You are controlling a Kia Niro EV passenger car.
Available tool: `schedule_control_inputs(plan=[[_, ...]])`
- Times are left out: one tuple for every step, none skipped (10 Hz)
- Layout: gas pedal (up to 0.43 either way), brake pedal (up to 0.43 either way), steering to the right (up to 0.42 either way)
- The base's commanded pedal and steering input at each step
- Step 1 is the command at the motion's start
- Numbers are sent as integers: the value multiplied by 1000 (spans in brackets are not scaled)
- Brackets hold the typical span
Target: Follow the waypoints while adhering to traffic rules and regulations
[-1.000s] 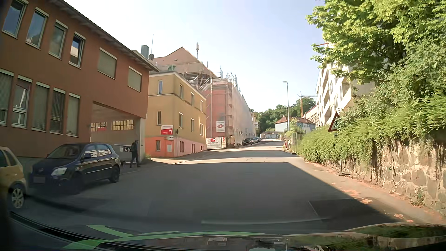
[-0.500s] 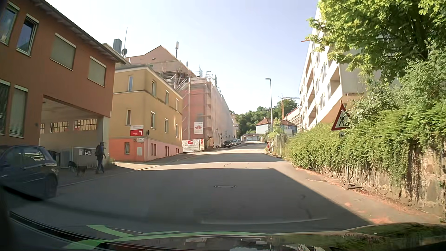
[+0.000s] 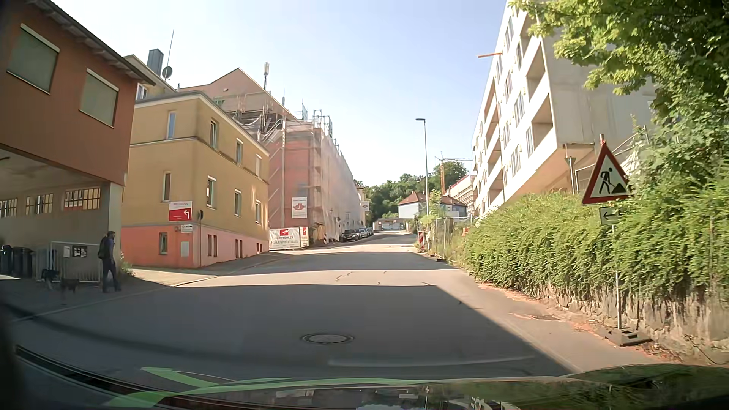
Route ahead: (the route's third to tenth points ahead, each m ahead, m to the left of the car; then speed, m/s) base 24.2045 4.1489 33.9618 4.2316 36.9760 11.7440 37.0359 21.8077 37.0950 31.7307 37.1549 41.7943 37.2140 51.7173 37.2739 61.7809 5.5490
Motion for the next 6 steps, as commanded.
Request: schedule_control_inputs(plan=[[87, 0, 31], [118, 0, 20], [157, 0, 10], [169, 0, 6], [169, 0, -6], [169, 0, -16]])
